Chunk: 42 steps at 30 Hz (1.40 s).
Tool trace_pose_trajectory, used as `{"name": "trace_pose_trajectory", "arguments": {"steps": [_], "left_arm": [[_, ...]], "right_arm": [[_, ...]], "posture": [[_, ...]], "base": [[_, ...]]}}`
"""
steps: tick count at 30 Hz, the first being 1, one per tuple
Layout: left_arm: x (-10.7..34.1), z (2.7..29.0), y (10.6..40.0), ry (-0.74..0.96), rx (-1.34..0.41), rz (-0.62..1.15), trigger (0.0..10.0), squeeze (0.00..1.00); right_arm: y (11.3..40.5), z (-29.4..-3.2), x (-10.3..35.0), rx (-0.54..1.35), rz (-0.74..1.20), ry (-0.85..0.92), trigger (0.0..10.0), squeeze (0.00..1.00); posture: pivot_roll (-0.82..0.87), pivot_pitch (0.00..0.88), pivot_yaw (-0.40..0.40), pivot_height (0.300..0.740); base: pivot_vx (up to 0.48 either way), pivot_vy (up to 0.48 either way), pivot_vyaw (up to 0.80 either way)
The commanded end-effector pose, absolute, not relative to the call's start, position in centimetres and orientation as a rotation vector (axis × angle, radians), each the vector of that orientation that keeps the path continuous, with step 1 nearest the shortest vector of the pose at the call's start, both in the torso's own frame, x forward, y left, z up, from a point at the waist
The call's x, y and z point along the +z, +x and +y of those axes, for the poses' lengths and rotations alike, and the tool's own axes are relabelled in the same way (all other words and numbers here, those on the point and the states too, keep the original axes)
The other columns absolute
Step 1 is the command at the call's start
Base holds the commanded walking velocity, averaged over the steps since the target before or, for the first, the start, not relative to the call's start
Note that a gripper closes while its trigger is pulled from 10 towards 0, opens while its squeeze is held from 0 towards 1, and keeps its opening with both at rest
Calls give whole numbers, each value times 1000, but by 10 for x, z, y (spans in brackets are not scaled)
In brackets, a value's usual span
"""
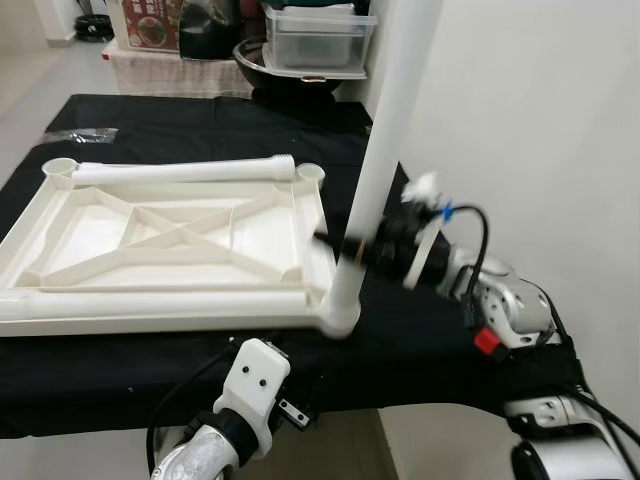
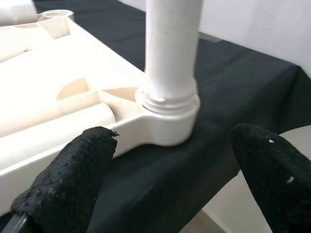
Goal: Building children table
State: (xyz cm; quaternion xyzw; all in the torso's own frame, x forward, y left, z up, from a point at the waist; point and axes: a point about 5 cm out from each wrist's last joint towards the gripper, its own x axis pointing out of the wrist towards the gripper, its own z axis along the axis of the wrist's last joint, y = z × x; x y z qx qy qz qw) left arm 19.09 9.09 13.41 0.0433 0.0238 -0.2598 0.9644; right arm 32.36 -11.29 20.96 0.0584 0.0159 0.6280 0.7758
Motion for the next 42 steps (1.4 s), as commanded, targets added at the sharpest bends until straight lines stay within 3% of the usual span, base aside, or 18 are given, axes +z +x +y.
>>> {"name": "trace_pose_trajectory", "arguments": {"steps": [1,2,4,5,9,12,18,19,22,27,30,34,35,36,39,40,41,42], "left_arm": [[130,91,188,108,-525,68,10000,0],[129,91,188,107,-527,70,10000,0],[129,91,188,106,-528,72,10000,0],[129,90,188,106,-529,72,10000,0],[128,90,187,106,-530,72,10000,0],[128,90,186,106,-530,74,10000,0],[128,91,185,106,-533,76,10000,0],[127,91,185,106,-537,79,10000,0],[127,91,185,109,-545,81,10000,0],[126,90,185,110,-544,79,10000,0],[127,90,186,111,-541,76,10000,0],[127,90,186,111,-541,76,10000,0],[127,90,186,112,-543,76,10000,0],[127,90,186,112,-545,77,10000,0],[127,90,187,112,-546,77,10000,0],[127,90,187,111,-546,77,10000,0],[127,90,187,111,-546,77,10000,0],[127,90,187,111,-547,77,10000,0]], "right_arm": [[320,-105,208,1425,45,117,10000,0],[320,-101,207,1424,37,111,7961,0],[321,-97,207,1426,29,106,7961,0],[328,-94,207,1360,2,94,0,0],[349,-94,206,1116,-14,105,0,0],[368,-106,198,811,30,65,0,0],[382,-129,198,460,49,49,0,0],[385,-151,201,151,38,52,0,0],[377,-171,203,-170,19,92,0,0],[360,-163,194,-389,31,148,0,0],[359,-140,190,-344,35,231,0,0],[360,-134,189,-321,37,265,0,0],[361,-127,192,-260,0,258,10000,1000],[363,-118,199,-156,-74,213,10000,1000],[364,-116,202,-134,-98,196,10000,1000],[365,-115,203,-91,-107,211,10000,188],[365,-115,203,-91,-107,211,10000,188],[368,-114,205,10,-114,258,10000,0]], "posture": [[114,67,-136,740],[114,64,-137,740],[114,64,-137,740],[117,59,-139,740],[119,52,-140,740],[116,48,-136,740],[106,42,-129,740],[102,39,-127,740],[100,37,-124,740],[107,40,-125,740],[108,37,-126,740],[108,37,-126,740],[106,36,-127,740],[104,38,-126,740],[104,38,-126,740],[106,40,-127,740],[106,40,-127,740],[105,40,-128,740]], "base": [[0,0,0],[0,0,0],[0,0,0],[0,0,0],[0,0,0],[0,0,0],[0,0,0],[0,0,0],[0,0,0],[0,0,0],[0,0,0],[0,0,0],[0,0,0],[0,0,0],[0,0,0],[0,0,0],[0,0,0],[0,0,0]]}}
